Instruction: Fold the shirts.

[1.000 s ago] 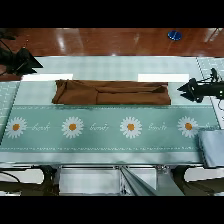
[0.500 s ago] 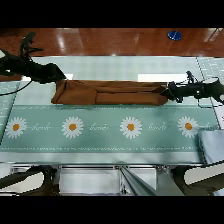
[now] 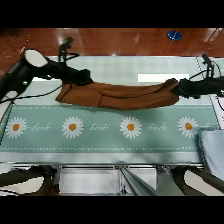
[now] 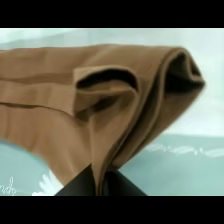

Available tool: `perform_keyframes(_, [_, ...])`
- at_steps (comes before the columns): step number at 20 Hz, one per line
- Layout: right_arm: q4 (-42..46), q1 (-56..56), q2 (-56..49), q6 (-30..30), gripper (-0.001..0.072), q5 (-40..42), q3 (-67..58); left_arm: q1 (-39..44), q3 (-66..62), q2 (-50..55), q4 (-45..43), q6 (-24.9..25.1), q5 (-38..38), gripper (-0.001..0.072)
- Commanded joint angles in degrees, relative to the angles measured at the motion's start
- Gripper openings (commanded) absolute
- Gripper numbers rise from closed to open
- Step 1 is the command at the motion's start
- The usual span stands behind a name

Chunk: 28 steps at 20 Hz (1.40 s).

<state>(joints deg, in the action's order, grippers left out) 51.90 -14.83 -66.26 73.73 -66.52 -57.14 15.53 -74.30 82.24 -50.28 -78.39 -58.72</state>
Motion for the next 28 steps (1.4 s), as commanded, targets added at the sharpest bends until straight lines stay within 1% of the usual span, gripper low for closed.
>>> perform_keyframes(1, [2.1, 0.7, 20.1, 3.4, 0.0028, -0.7, 9.9, 10.6, -1.5, 5.2, 3.9, -0.9, 2.8, 0.0016])
perform_keyframes(2, [2.1, 1.2, 25.2, 5.2, 0.0028, -1.5, 11.6, 14.0, -2.7, 7.4, 3.9, -1.0, 2.8, 0.0016])
perform_keyframes(4, [1.6, 1.4, 32.9, 7.8, 0.0028, -4.6, 12.2, 19.6, -5.6, 11.8, 3.9, -4.1, 2.8, 0.0016])
perform_keyframes(5, [1.3, 1.4, 35.9, 8.7, 0.0028, -5.6, 12.2, 22.0, -6.8, 13.9, 4.5, -4.8, 2.8, 0.0016])
perform_keyframes(6, [1.2, 1.4, 38.6, 10.1, 0.0028, -7.3, 12.2, 23.8, -7.5, 15.4, 5.9, -4.8, 3.1, 0.0016])
perform_keyframes(8, [0.5, 1.4, 42.2, 11.9, 0.0028, -10.8, 12.2, 27.1, -7.8, 17.8, 11.2, -4.8, 6.1, 0.0016])
perform_keyframes(9, [0.0, 1.4, 43.5, 12.7, 0.0028, -11.5, 12.2, 28.8, -7.8, 18.9, 14.0, -4.8, 7.4, 0.0016])
perform_keyframes(11, [-1.8, 1.4, 45.1, 13.0, 0.0028, -11.6, 12.2, 31.8, -7.9, 21.2, 16.5, -4.8, 8.1, 0.0016])
perform_keyframes(14, [-3.5, 1.4, 44.9, 12.8, 0.0028, -11.3, 12.2, 36.0, -8.2, 24.1, 18.7, -4.8, 4.6, 0.0016])
perform_keyframes(16, [-3.6, 1.4, 44.6, 12.7, 0.0028, -11.4, 12.2, 36.4, -8.3, 24.2, 20.3, -4.8, 4.1, 0.0016])
perform_keyframes(18, [-4.1, 1.4, 44.6, 12.7, 0.0028, -11.3, 12.2, 33.1, -9.8, 23.5, 20.3, -4.8, 3.6, 0.0016])
perform_keyframes(19, [-4.9, 1.4, 44.5, 12.6, 0.0028, -11.3, 12.2, 29.9, -10.6, 22.7, 20.3, -4.8, 2.7, 0.0016])
perform_keyframes(22, [-10.3, 1.5, 42.3, 10.5, 0.0028, -11.1, 12.2, 17.4, -11.0, 17.6, 19.3, -4.6, -2.2, 0.0016])
perform_keyframes(25, [-18.9, 1.5, 35.6, 5.4, 0.0028, -9.7, 11.9, 2.2, -11.0, 7.8, 13.4, -4.6, -9.1, 0.0016])
perform_keyframes(26, [-20.2, 2.0, 33.0, 4.1, 0.0028, -8.3, 11.3, -2.3, -10.6, 3.8, 11.3, -4.6, -10.4, 0.0016])
perform_keyframes(28, [-19.4, 7.8, 26.5, 3.0, 0.0028, -2.9, 8.2, -10.0, -9.5, -5.8, 6.5, -3.1, -12.4, 0.0016])
